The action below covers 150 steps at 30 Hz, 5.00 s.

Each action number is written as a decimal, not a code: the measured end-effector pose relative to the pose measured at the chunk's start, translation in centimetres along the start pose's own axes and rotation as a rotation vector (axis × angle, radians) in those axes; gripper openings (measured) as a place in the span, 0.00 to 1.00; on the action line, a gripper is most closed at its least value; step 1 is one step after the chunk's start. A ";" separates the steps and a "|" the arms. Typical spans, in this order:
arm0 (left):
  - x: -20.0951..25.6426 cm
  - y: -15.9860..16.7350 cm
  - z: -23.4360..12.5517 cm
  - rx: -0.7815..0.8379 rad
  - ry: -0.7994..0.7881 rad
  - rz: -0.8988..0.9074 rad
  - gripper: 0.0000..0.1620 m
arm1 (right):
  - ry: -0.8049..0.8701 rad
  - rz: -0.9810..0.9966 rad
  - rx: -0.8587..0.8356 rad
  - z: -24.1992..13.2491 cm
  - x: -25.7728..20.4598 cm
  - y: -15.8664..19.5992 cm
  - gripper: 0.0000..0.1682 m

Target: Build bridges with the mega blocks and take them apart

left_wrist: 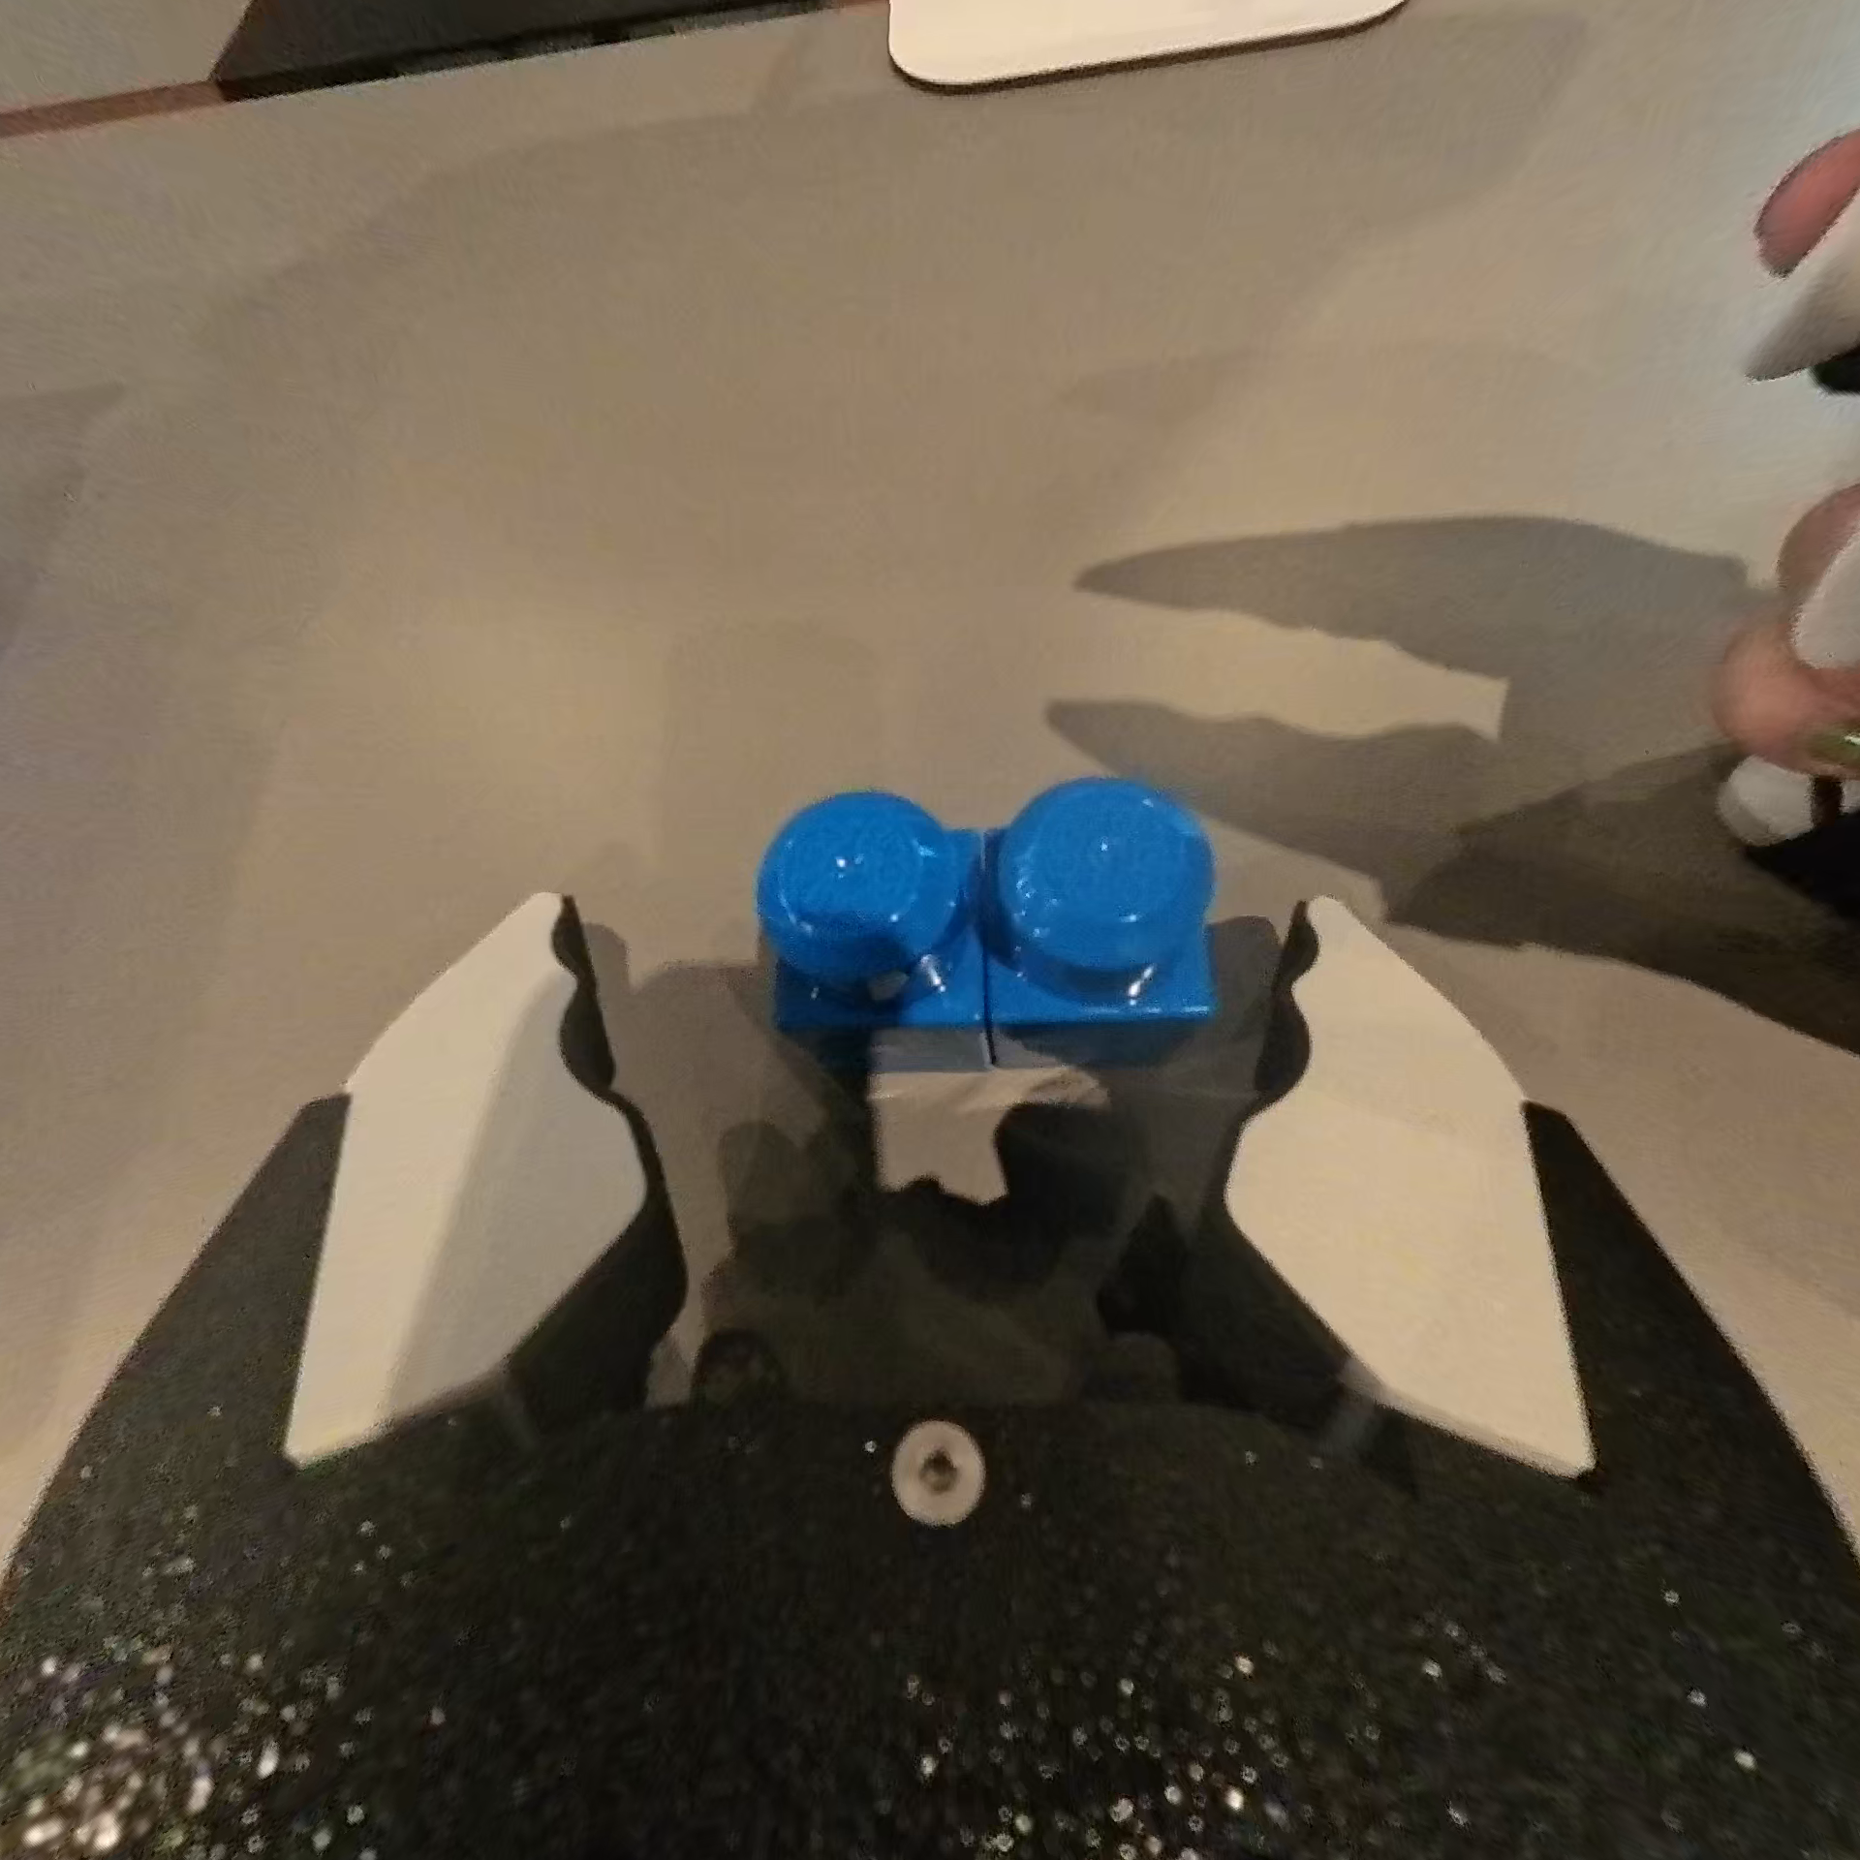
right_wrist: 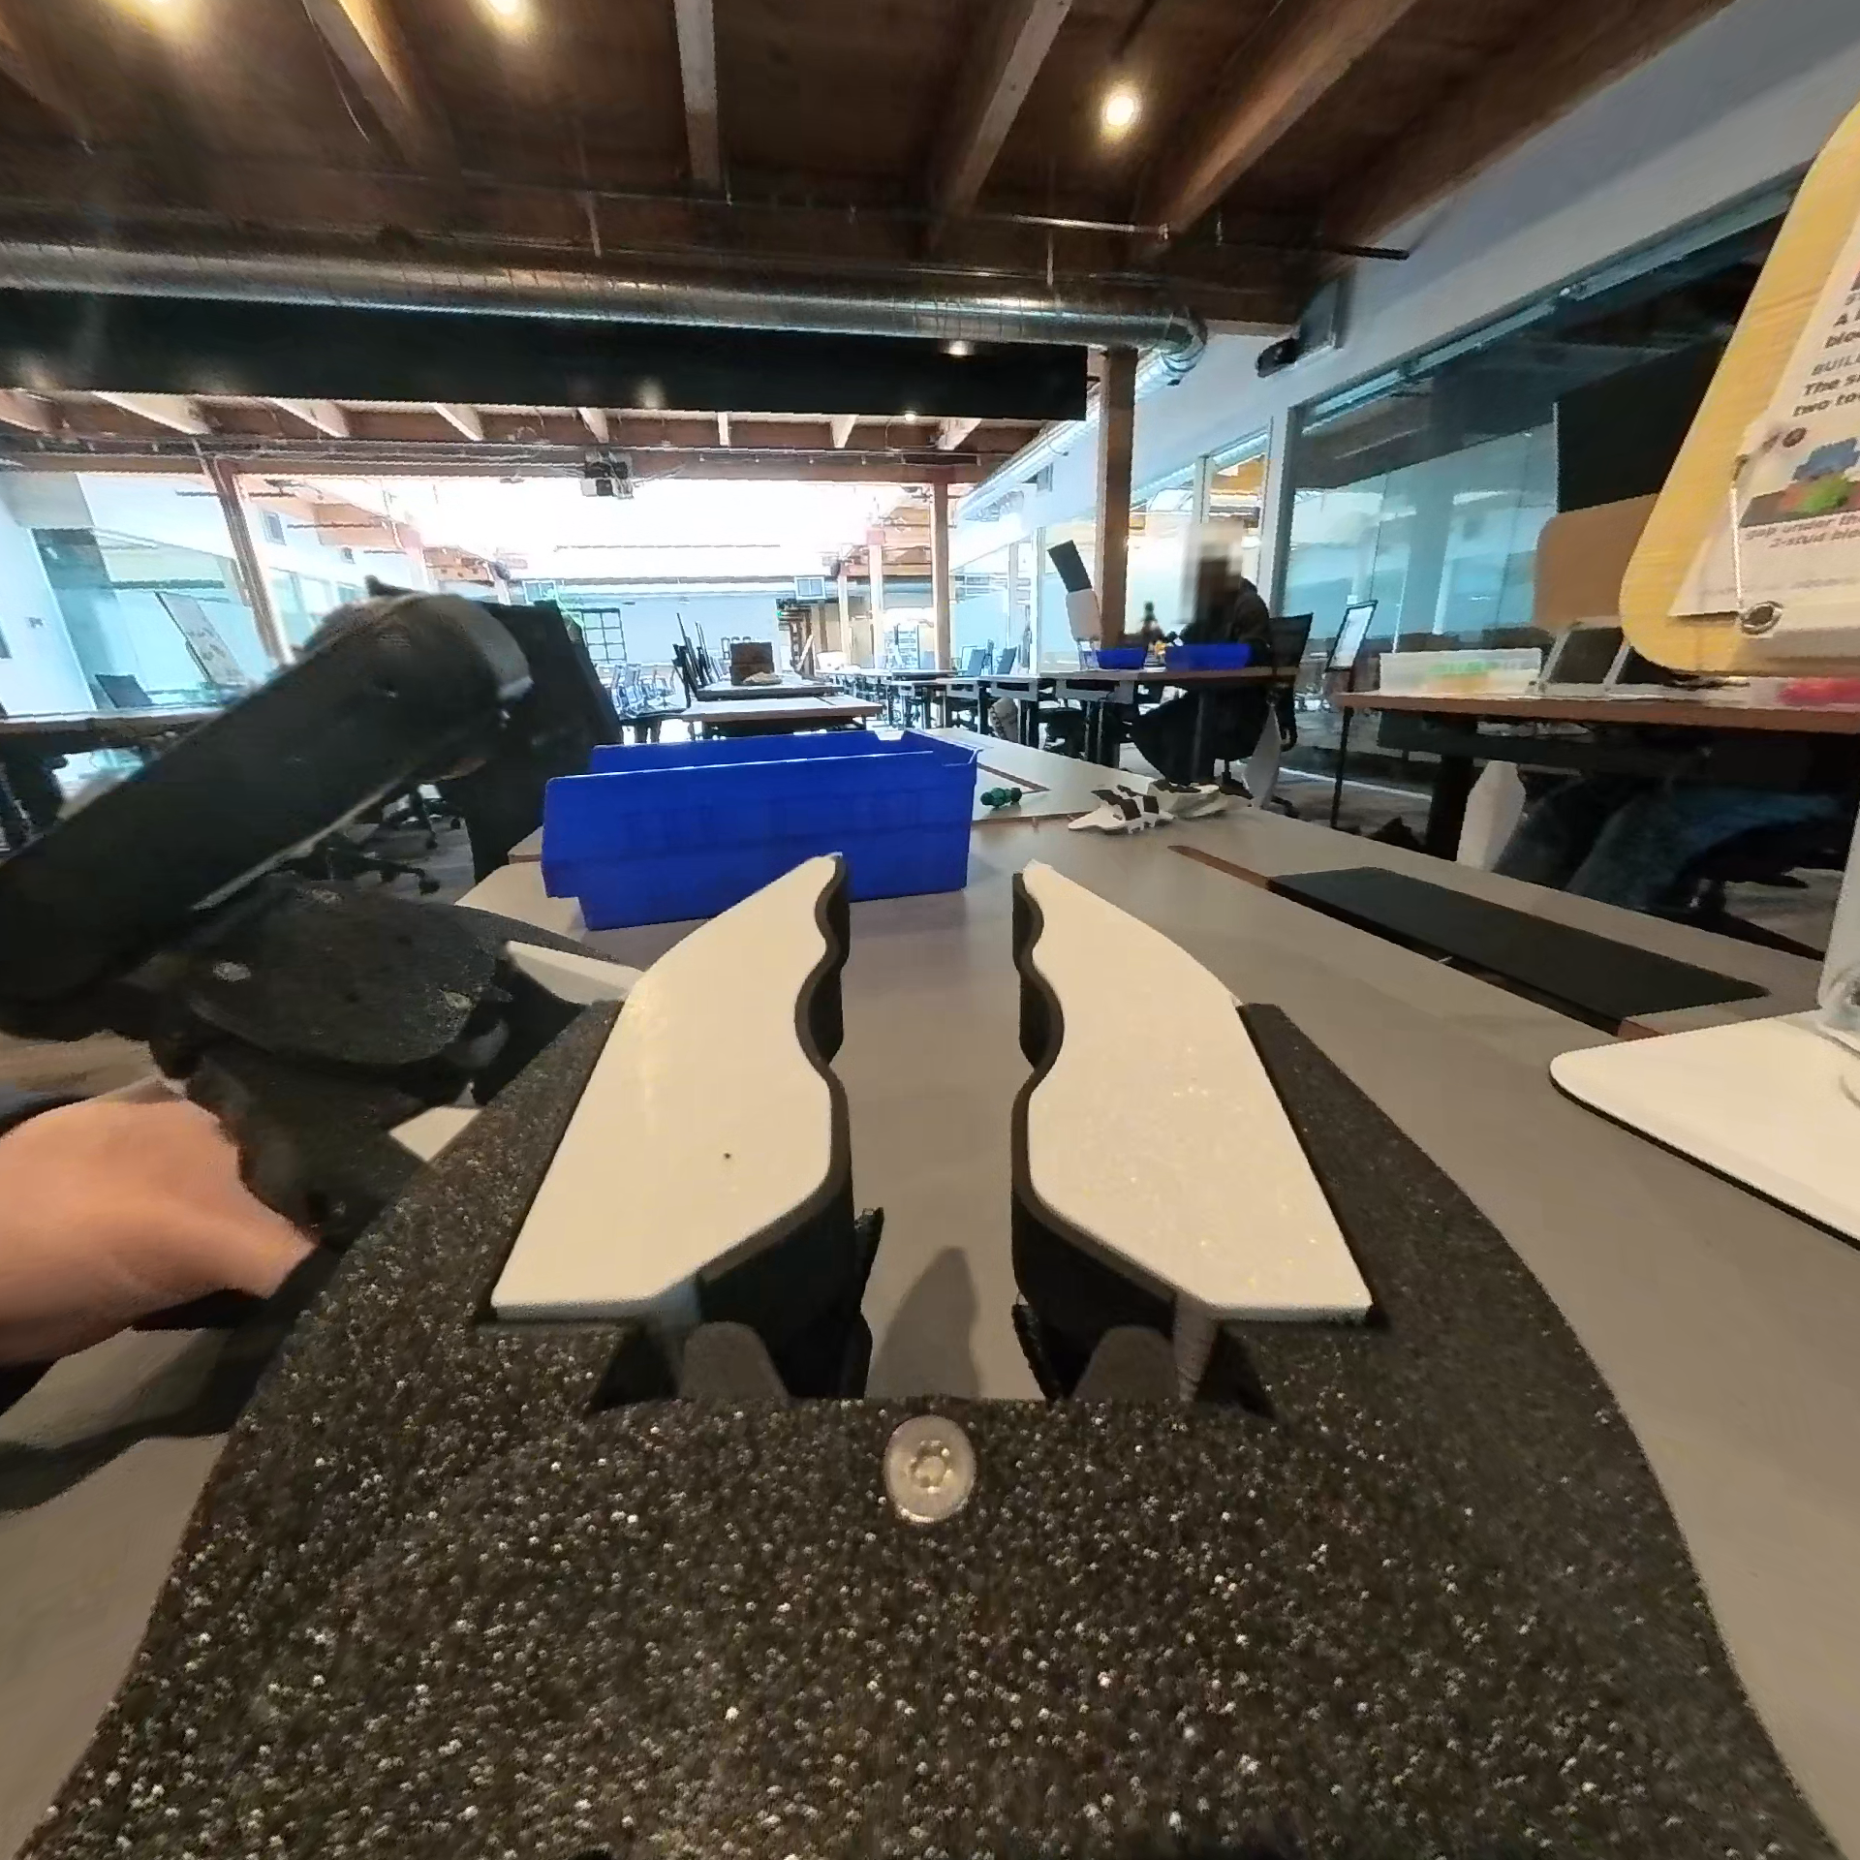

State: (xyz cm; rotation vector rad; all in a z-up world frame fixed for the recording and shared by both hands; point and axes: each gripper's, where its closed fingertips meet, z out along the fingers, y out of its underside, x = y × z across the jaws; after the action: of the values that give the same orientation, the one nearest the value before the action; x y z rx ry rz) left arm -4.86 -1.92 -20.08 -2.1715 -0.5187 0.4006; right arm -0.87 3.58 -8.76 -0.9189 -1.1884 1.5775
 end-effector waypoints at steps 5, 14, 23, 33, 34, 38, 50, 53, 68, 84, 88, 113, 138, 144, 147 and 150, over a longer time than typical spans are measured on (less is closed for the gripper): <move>0.1 0.0 0.5 -0.019 0.022 -0.008 0.74 | 0.000 -0.002 0.005 -0.1 -0.1 -0.1 0.18; 0.5 0.2 0.9 -0.051 0.024 0.034 0.56 | -0.006 -0.004 0.002 -0.2 -0.3 -0.1 0.18; 1.1 -0.1 1.2 -0.021 0.211 0.185 0.53 | 0.031 -0.026 0.014 -0.6 0.2 -0.4 0.17; 3.7 0.4 0.1 0.051 0.783 0.603 0.53 | 0.021 -0.049 0.000 -0.4 0.0 -0.2 0.16; 3.8 0.4 0.0 0.054 0.823 0.624 0.54 | 0.021 -0.049 0.001 -0.4 0.0 -0.2 0.16; 3.3 0.3 0.6 0.031 0.838 0.625 0.56 | 0.025 -0.060 0.002 -0.5 0.0 -0.2 0.16; -2.8 -3.7 -8.4 0.450 0.652 0.221 0.75 | 0.087 -0.191 -0.039 -0.9 -0.3 0.0 0.14; -9.1 -5.2 -11.5 0.550 0.476 0.152 0.63 | 0.104 -0.220 -0.061 -0.8 -0.2 0.3 0.14; -35.9 -2.9 -15.4 0.521 -0.121 -0.013 0.50 | 0.297 -0.493 -0.228 -0.4 1.6 2.2 0.11; -37.8 -2.6 -0.2 -0.185 0.347 0.630 0.36 | 0.525 -0.395 -0.152 -2.8 5.1 0.3 0.09; -37.0 -2.1 1.3 -0.288 0.400 0.653 0.34 | 0.542 -0.389 -0.144 -3.1 5.3 0.1 0.09; -39.4 -4.5 0.7 -0.222 0.527 0.341 0.23 | 0.511 -0.379 -0.139 -3.0 5.0 0.1 0.07; -4.5 -9.5 -0.3 0.294 0.582 0.834 0.23 | 0.483 -0.343 -0.072 -3.9 4.2 -1.0 0.05; 1.7 -10.0 4.4 0.198 0.632 0.985 0.23 | 0.507 -0.262 -0.012 -4.8 4.9 -1.7 0.05; 3.3 -9.5 5.7 0.152 0.649 1.025 0.23 | 0.519 -0.259 -0.003 -5.0 5.1 -1.9 0.05; 4.2 -9.0 6.6 0.132 0.647 1.057 0.23 | 0.523 -0.260 0.001 -5.1 5.2 -2.0 0.05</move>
State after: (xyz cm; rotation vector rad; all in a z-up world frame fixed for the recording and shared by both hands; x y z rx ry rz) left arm -6.25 9.60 -17.17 -2.1170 1.0191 0.2283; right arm 2.79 10.14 -8.31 -1.0478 -0.8884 1.0433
